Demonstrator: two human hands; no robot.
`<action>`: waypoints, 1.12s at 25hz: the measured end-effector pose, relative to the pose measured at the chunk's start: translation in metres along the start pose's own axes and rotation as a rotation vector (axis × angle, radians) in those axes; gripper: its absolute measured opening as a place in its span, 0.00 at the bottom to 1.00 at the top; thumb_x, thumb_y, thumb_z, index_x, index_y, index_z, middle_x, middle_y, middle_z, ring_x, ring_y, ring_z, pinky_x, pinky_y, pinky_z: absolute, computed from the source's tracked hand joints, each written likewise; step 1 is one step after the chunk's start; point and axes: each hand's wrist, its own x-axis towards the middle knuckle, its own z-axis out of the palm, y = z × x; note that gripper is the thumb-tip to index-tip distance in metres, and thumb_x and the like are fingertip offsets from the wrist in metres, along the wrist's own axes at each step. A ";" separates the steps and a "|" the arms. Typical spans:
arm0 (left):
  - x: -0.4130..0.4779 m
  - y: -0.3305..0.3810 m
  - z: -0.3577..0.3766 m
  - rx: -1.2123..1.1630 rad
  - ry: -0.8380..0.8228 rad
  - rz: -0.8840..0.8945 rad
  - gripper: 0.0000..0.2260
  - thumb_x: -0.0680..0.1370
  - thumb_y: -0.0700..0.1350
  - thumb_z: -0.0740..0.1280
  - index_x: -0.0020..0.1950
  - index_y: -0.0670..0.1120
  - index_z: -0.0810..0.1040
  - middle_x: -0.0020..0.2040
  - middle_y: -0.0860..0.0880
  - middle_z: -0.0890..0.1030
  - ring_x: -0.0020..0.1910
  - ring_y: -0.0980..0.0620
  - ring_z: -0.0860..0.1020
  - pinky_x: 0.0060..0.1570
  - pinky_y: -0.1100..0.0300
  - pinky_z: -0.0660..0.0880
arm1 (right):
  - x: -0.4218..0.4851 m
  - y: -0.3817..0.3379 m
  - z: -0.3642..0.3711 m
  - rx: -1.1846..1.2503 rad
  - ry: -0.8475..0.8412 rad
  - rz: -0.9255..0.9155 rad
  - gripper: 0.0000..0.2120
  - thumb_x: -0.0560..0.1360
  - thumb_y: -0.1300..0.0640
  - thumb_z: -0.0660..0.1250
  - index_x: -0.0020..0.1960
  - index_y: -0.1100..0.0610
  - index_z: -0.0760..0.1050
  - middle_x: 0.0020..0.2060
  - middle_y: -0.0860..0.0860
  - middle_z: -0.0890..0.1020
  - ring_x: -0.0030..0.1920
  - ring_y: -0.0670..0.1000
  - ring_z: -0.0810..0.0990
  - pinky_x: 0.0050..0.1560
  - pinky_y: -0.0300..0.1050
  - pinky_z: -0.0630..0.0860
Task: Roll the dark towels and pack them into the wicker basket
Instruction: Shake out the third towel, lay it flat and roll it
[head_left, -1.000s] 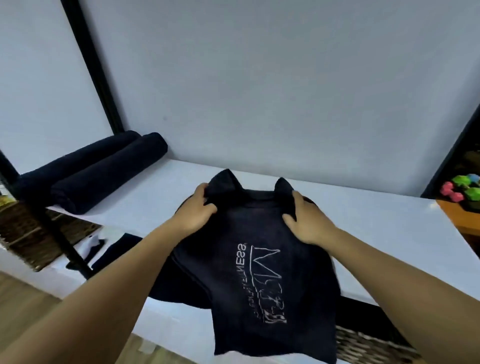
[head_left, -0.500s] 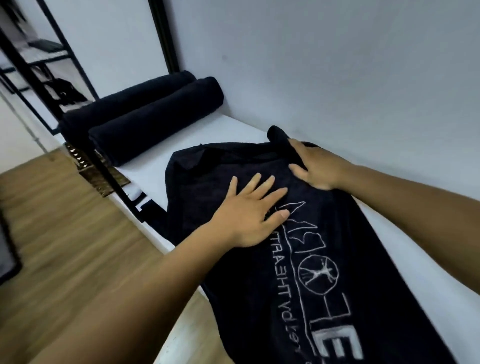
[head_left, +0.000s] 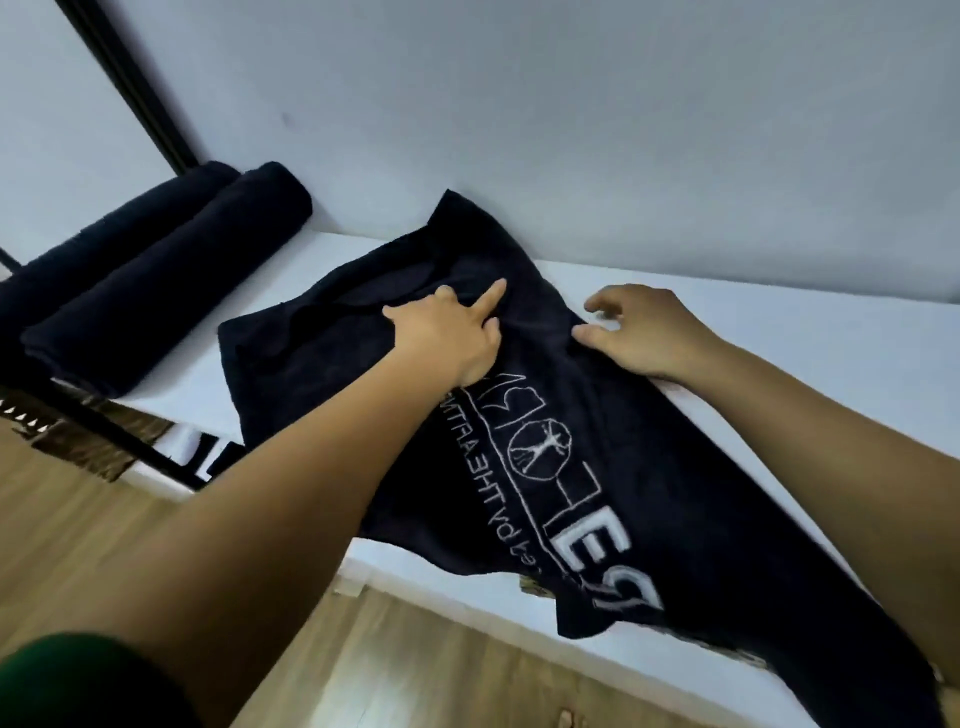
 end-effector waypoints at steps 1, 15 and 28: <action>0.007 -0.003 0.000 0.067 0.015 0.008 0.25 0.83 0.59 0.41 0.80 0.62 0.43 0.76 0.40 0.61 0.69 0.32 0.67 0.66 0.29 0.62 | -0.022 0.006 -0.008 -0.010 0.005 0.063 0.18 0.77 0.44 0.69 0.61 0.54 0.79 0.58 0.48 0.81 0.62 0.52 0.78 0.58 0.43 0.70; 0.044 -0.069 0.039 -0.345 0.061 0.111 0.27 0.82 0.64 0.42 0.80 0.61 0.51 0.82 0.51 0.48 0.80 0.45 0.42 0.74 0.38 0.36 | -0.209 0.047 -0.069 -0.265 -0.118 0.454 0.11 0.80 0.49 0.66 0.42 0.52 0.70 0.39 0.48 0.75 0.40 0.49 0.74 0.38 0.44 0.67; 0.066 -0.106 0.043 -0.312 0.101 -0.328 0.33 0.78 0.67 0.42 0.81 0.56 0.48 0.82 0.46 0.47 0.80 0.39 0.41 0.71 0.28 0.38 | 0.023 0.105 -0.088 -0.656 0.127 0.227 0.12 0.81 0.49 0.62 0.61 0.54 0.73 0.52 0.57 0.79 0.52 0.60 0.75 0.51 0.52 0.71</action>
